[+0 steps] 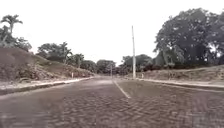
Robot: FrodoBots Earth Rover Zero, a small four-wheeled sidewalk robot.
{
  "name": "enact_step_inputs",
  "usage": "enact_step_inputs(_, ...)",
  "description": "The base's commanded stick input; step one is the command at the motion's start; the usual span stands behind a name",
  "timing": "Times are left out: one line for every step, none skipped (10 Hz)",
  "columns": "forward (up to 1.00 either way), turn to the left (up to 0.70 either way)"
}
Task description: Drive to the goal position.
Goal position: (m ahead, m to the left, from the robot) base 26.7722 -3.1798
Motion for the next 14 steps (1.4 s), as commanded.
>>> enact_step_inputs(1.00,0.00)
enact_step_inputs(1.00,0.00)
enact_step_inputs(1.00,0.00)
enact_step_inputs(1.00,0.00)
enact_step_inputs(1.00,0.00)
enact_step_inputs(1.00,0.00)
enact_step_inputs(1.00,0.00)
enact_step_inputs(1.00,0.00)
enact_step_inputs(1.00,0.00)
enact_step_inputs(1.00,0.00)
enact_step_inputs(1.00,0.00)
enact_step_inputs(1.00,0.00)
enact_step_inputs(1.00,0.00)
enact_step_inputs(1.00,0.00)
